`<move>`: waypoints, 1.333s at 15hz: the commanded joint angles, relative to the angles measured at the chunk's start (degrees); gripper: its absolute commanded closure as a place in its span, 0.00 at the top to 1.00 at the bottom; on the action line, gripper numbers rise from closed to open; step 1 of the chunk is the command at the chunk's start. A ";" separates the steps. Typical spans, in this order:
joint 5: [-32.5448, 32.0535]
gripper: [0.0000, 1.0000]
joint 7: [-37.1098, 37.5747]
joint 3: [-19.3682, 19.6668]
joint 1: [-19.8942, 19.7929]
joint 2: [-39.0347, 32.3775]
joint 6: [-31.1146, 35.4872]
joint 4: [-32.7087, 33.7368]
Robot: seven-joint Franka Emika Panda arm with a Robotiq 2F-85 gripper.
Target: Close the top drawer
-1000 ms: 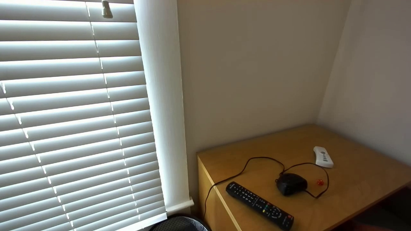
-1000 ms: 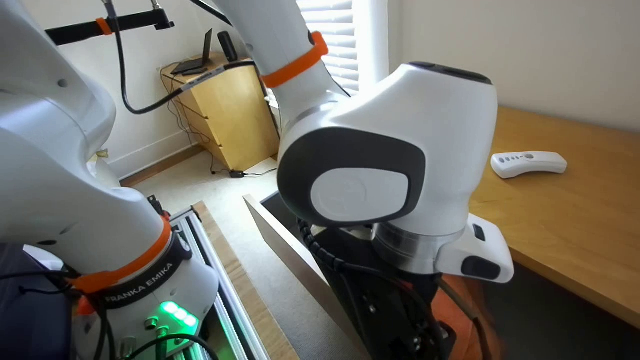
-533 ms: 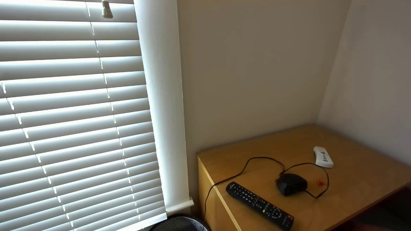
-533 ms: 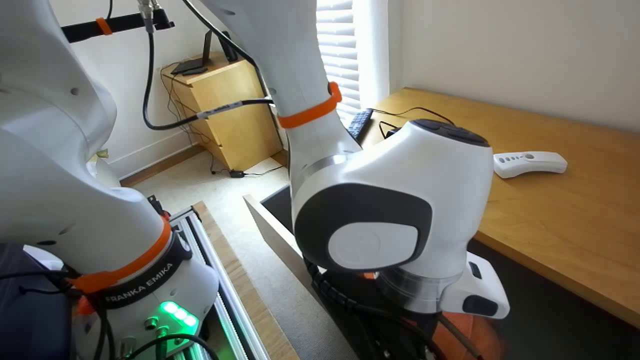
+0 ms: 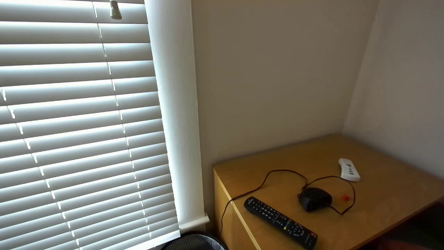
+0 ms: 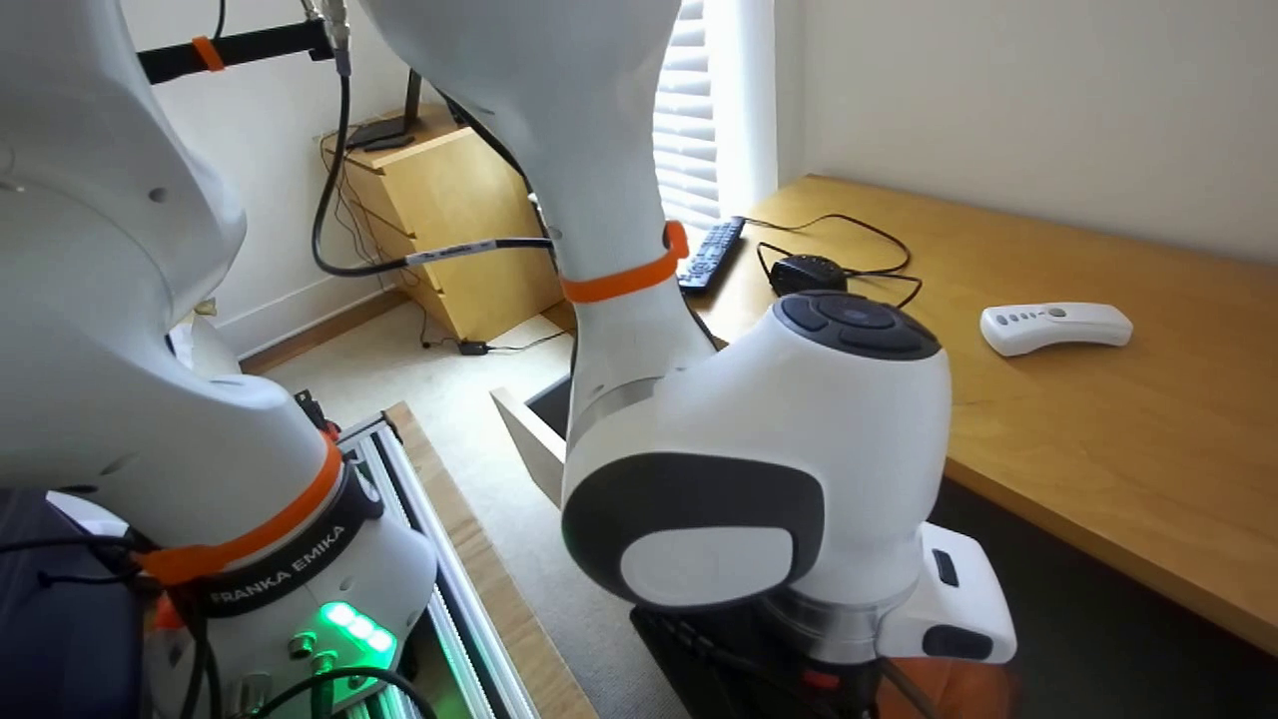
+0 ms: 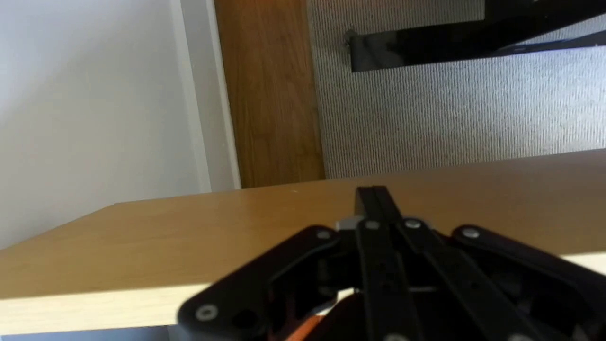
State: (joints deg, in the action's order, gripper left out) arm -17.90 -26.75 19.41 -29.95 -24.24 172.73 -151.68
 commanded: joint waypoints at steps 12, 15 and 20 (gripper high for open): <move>3.10 0.00 -3.78 -47.96 -49.26 -13.21 27.06 1.19; -3.87 0.01 3.41 -39.94 -43.19 -8.94 24.76 -0.09; -4.47 0.01 4.38 -38.72 -41.91 -8.56 24.74 -0.07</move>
State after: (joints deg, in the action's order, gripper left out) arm -17.19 -27.22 -22.08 -73.72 -33.07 197.22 -152.10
